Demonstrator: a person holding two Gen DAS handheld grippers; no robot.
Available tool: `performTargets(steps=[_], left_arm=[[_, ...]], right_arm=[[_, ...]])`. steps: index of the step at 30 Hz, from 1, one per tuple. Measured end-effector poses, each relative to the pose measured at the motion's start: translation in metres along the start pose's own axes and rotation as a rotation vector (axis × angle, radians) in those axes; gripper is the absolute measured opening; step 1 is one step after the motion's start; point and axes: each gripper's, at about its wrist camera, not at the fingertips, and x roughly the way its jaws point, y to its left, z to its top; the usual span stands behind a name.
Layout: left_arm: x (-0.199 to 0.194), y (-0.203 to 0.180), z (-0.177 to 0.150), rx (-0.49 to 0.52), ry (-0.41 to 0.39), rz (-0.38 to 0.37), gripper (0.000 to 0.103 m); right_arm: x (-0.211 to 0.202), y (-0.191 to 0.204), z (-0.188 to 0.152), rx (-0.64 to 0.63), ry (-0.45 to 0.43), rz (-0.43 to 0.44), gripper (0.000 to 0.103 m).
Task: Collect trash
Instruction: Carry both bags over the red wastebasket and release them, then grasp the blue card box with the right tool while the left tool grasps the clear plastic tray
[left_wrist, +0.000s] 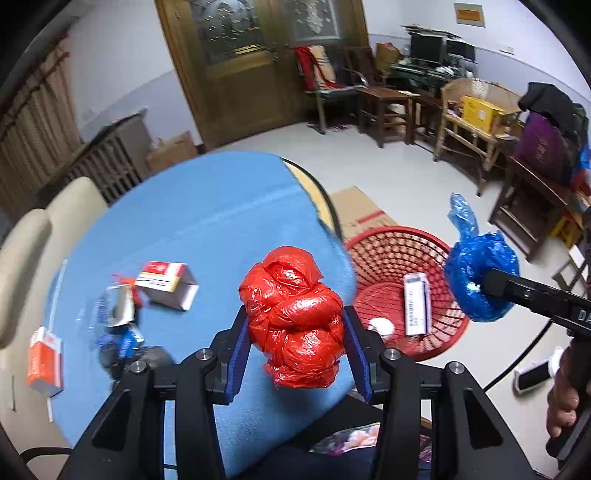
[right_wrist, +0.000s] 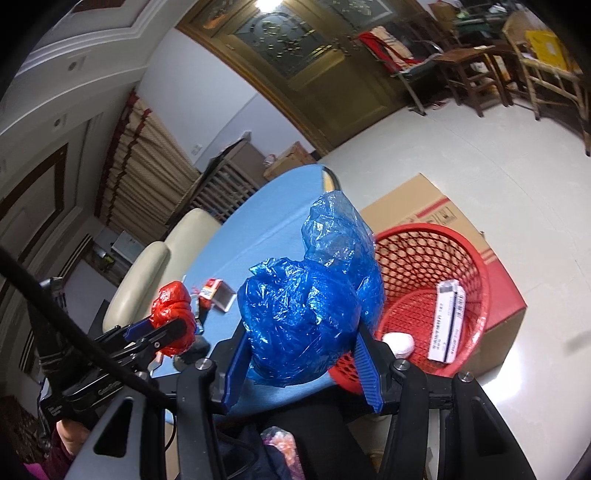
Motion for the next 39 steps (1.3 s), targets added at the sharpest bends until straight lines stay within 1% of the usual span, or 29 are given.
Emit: performTargets(steps=[4, 8, 11, 14, 15, 18, 19, 22, 25, 30, 36, 39], left_arm=[[0.015, -0.014, 0.004, 0.029, 0.023, -0.067, 0.050], [0.034, -0.031, 0.016, 0.065, 0.044, -0.123, 0.051], [0.051, -0.042, 0.025, 0.076, 0.071, -0.152, 0.052], [0.061, -0.051, 0.034, 0.090, 0.082, -0.179, 0.053], [0.065, -0.054, 0.037, 0.094, 0.085, -0.187, 0.055], [0.069, -0.062, 0.044, 0.108, 0.074, -0.180, 0.066], [0.067, -0.063, 0.045, 0.110, 0.061, -0.179, 0.066], [0.063, -0.063, 0.047, 0.117, 0.040, -0.178, 0.070], [0.059, -0.055, 0.045, 0.114, 0.030, -0.163, 0.070], [0.039, -0.025, 0.034, 0.054, 0.002, -0.144, 0.070], [0.006, 0.019, 0.010, -0.048, -0.041, -0.080, 0.071], [-0.012, 0.046, -0.011, -0.108, -0.067, -0.032, 0.073]], right_arm=[[0.000, -0.013, -0.001, 0.037, 0.003, -0.028, 0.055], [0.000, -0.025, -0.001, 0.067, -0.002, -0.062, 0.055], [0.002, -0.038, 0.001, 0.104, -0.007, -0.089, 0.056], [0.006, -0.050, 0.005, 0.130, -0.007, -0.115, 0.056], [0.007, -0.053, 0.007, 0.136, -0.006, -0.127, 0.057], [0.013, -0.061, 0.012, 0.160, 0.004, -0.162, 0.063], [0.014, -0.062, 0.014, 0.172, 0.004, -0.175, 0.067], [0.015, -0.064, 0.019, 0.182, -0.010, -0.160, 0.070], [0.013, -0.060, 0.022, 0.173, -0.024, -0.162, 0.070], [-0.001, -0.050, 0.020, 0.131, -0.057, -0.157, 0.070], [-0.013, -0.035, 0.020, 0.102, -0.075, -0.138, 0.070], [-0.017, -0.019, 0.021, 0.060, -0.088, -0.131, 0.070]])
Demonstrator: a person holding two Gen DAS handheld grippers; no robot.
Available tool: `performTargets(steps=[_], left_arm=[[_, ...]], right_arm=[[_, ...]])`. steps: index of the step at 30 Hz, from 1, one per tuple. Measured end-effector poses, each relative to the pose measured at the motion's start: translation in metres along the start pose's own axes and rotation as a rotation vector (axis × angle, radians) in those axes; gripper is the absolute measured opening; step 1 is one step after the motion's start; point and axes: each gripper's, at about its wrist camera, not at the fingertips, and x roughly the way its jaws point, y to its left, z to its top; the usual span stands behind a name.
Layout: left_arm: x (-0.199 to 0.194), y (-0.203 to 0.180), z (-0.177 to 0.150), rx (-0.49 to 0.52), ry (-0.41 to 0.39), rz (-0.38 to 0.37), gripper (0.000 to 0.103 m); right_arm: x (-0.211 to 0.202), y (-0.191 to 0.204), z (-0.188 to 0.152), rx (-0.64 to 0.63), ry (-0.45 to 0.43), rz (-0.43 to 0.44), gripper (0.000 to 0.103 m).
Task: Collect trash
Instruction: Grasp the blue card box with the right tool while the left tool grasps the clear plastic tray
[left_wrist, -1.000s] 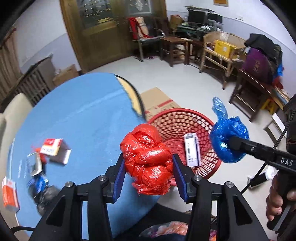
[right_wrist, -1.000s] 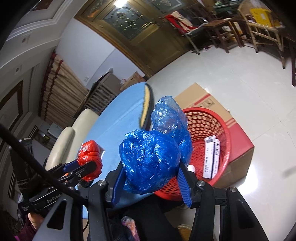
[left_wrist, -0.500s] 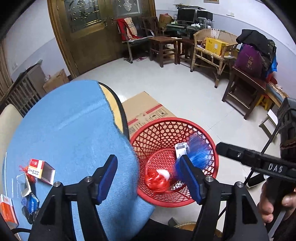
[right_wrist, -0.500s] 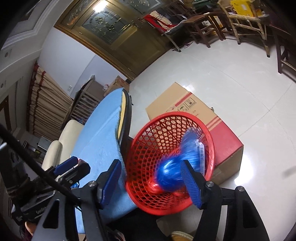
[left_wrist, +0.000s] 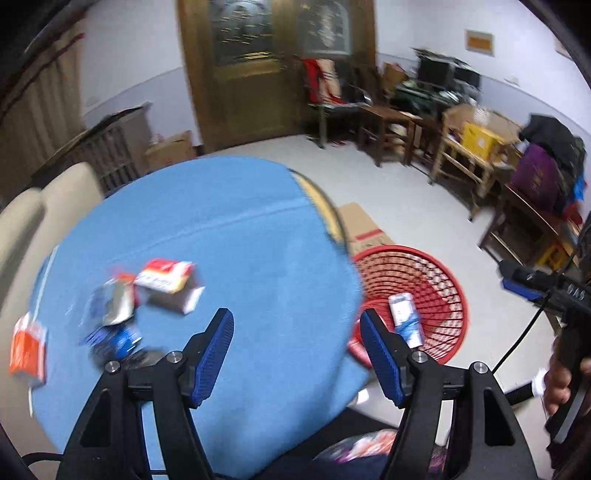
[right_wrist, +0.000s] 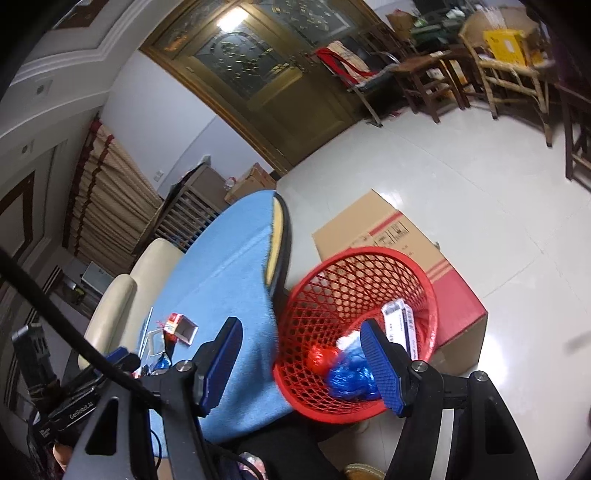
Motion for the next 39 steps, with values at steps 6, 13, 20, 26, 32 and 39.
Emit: performTargets(steps=[6, 13, 20, 26, 32, 39], left_arm=[[-0.033, 0.072, -0.054, -0.149, 0.014, 0.126, 0.074], [-0.058, 0.141, -0.116, -0.305, 0.057, 0.267, 0.074], [-0.059, 0.175, -0.138, -0.382, 0.070, 0.306, 0.074], [-0.043, 0.194, -0.148, -0.427, 0.116, 0.303, 0.074], [-0.014, 0.215, -0.152, -0.448, 0.176, 0.294, 0.074], [0.013, 0.264, -0.113, -0.459, 0.128, 0.287, 0.074]], right_arm=[[-0.006, 0.033, -0.001, -0.079, -0.012, 0.040, 0.070], [0.017, 0.069, -0.012, -0.135, 0.050, 0.076, 0.070], [0.058, 0.113, -0.029, -0.207, 0.167, 0.114, 0.070], [0.100, 0.145, -0.045, -0.273, 0.278, 0.118, 0.070], [0.154, 0.162, -0.057, -0.270, 0.381, 0.108, 0.070], [0.226, 0.207, -0.058, -0.227, 0.527, 0.233, 0.070]])
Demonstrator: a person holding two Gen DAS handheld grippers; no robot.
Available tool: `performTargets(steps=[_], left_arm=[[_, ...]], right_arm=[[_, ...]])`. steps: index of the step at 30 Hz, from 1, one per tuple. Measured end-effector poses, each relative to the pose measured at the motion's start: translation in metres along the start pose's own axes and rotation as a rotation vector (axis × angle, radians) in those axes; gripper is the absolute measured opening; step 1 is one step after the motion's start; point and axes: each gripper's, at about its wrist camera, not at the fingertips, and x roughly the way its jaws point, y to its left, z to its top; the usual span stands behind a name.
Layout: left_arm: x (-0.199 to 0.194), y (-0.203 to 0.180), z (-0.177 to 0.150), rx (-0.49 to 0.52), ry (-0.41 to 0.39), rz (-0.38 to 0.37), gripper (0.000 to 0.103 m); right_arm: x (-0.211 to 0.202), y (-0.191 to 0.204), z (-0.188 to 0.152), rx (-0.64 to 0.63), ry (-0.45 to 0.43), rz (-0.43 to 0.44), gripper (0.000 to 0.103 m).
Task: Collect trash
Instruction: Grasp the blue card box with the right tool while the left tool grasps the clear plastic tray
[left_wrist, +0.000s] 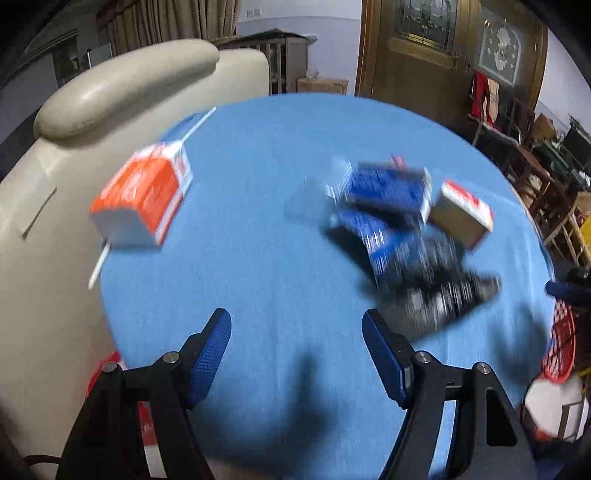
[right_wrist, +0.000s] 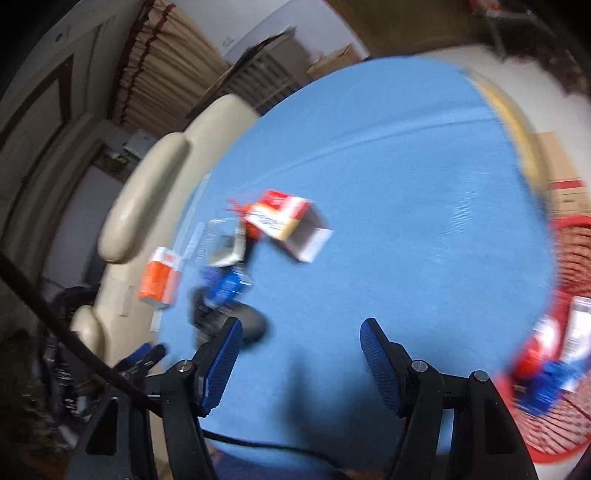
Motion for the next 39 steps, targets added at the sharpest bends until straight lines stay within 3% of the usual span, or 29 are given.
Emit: performTargets(steps=[3, 6, 19, 23, 24, 25, 26, 37, 39], left_arm=[[0.011, 0.005, 0.029, -0.013, -0.031, -0.015, 0.074], [0.023, 0.011, 0.048, -0.030, -0.035, -0.039, 0.075], [0.079, 0.015, 0.086, -0.008, 0.014, -0.152, 0.076], [0.087, 0.011, 0.091, 0.014, 0.018, -0.168, 0.076], [0.088, 0.009, 0.091, 0.019, 0.016, -0.172, 0.076], [0.090, 0.008, 0.093, 0.025, 0.015, -0.178, 0.076], [0.092, 0.006, 0.095, 0.034, 0.014, -0.184, 0.076], [0.116, -0.012, 0.115, 0.079, 0.035, -0.194, 0.081], [0.125, -0.013, 0.118, 0.069, 0.061, -0.153, 0.080]], right_arm=[[0.035, 0.020, 0.027, 0.016, 0.041, 0.116, 0.070], [0.072, 0.042, 0.044, 0.006, 0.086, 0.160, 0.070], [0.171, 0.067, 0.078, 0.027, 0.122, 0.088, 0.073], [0.180, 0.068, 0.080, 0.026, 0.096, 0.114, 0.073], [0.184, 0.070, 0.080, 0.014, 0.097, 0.093, 0.064], [0.186, 0.071, 0.079, -0.001, 0.105, 0.087, 0.043], [0.188, 0.072, 0.077, -0.010, 0.122, 0.100, 0.041], [0.124, 0.077, 0.068, -0.072, 0.015, 0.114, 0.040], [0.111, 0.073, 0.067, -0.077, 0.001, 0.129, 0.040]])
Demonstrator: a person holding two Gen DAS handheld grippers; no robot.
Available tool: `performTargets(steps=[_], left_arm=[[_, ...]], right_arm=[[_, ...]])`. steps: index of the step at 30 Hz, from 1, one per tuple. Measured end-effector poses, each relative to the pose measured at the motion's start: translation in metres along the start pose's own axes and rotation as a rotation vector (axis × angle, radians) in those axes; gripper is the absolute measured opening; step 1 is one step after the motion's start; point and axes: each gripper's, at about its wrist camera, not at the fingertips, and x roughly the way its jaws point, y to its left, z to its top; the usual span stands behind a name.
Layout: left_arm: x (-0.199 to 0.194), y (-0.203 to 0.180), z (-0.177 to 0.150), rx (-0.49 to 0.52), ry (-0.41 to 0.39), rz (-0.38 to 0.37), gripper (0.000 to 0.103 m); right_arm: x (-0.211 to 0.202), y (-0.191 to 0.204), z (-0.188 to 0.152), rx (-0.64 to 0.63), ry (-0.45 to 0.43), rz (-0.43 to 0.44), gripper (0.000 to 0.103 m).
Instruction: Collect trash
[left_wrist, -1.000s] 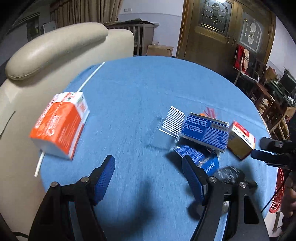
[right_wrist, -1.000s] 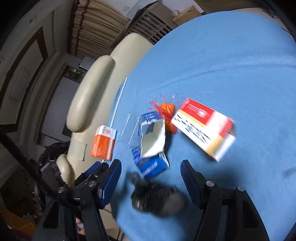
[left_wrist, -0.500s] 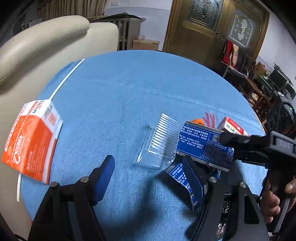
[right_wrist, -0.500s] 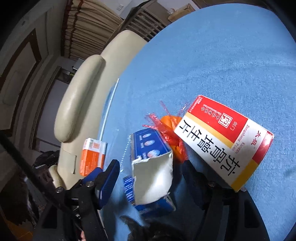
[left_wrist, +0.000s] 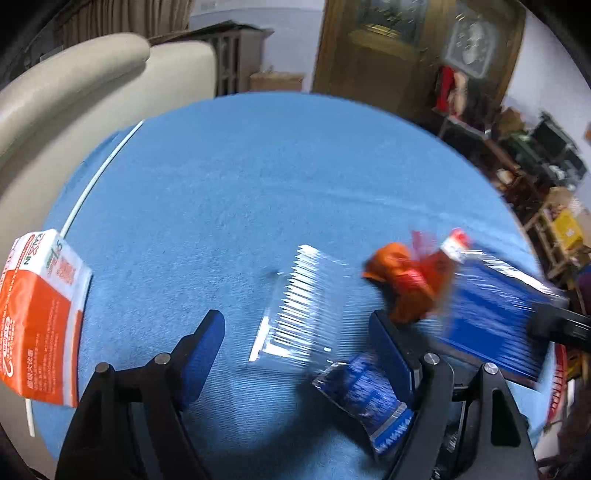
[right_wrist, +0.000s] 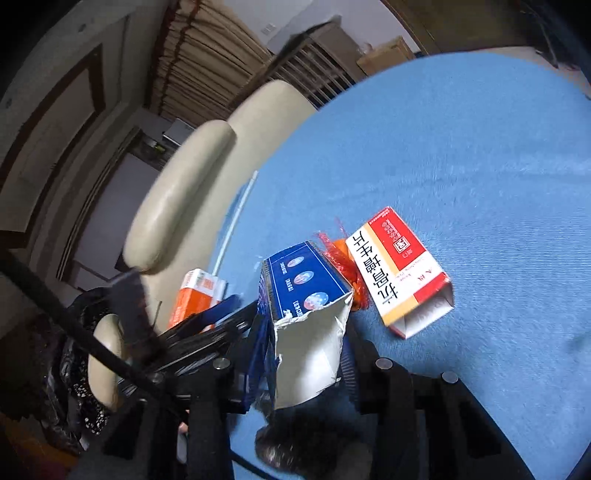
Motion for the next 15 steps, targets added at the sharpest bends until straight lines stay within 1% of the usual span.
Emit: performTargets(steps=[2, 3, 4, 6, 7, 9, 10, 11, 12, 13, 15], left_arm=[[0.001, 0.000, 0.002, -0.009, -0.017, -0.022, 0.080], [0.002, 0.001, 0.000, -0.014, -0.021, -0.024, 0.076], [0.005, 0.002, 0.001, -0.021, -0.009, -0.013, 0.061], [0.011, 0.002, 0.001, -0.022, 0.017, -0.028, 0.044], [0.012, 0.001, 0.000, -0.019, 0.018, -0.034, 0.041], [0.012, -0.001, -0.001, -0.010, 0.020, -0.015, 0.037], [0.010, -0.004, -0.001, -0.005, 0.019, -0.001, 0.036], [0.007, -0.006, -0.004, -0.002, 0.015, 0.009, 0.031], [0.002, -0.010, -0.005, 0.000, 0.009, 0.018, 0.010], [-0.003, -0.012, -0.005, 0.001, 0.007, 0.024, 0.010], [-0.020, -0.019, -0.006, 0.010, -0.024, 0.032, 0.010]], right_arm=[[-0.013, -0.002, -0.004, -0.002, -0.010, 0.014, 0.040], [-0.019, -0.004, -0.006, -0.003, -0.012, 0.019, 0.040], [-0.025, -0.006, -0.008, -0.001, -0.013, 0.024, 0.040], [-0.040, -0.011, -0.011, 0.004, -0.022, 0.027, 0.040], [-0.047, -0.013, -0.012, 0.006, -0.032, 0.027, 0.040], [-0.066, -0.018, -0.015, 0.012, -0.060, 0.021, 0.040], [-0.079, -0.023, -0.016, 0.022, -0.081, 0.017, 0.040], [-0.089, -0.027, -0.019, 0.029, -0.099, 0.013, 0.040], [-0.098, -0.029, -0.021, 0.033, -0.114, 0.008, 0.040], [-0.107, -0.031, -0.022, 0.038, -0.132, -0.001, 0.040], [-0.126, -0.037, -0.026, 0.045, -0.168, -0.025, 0.040]])
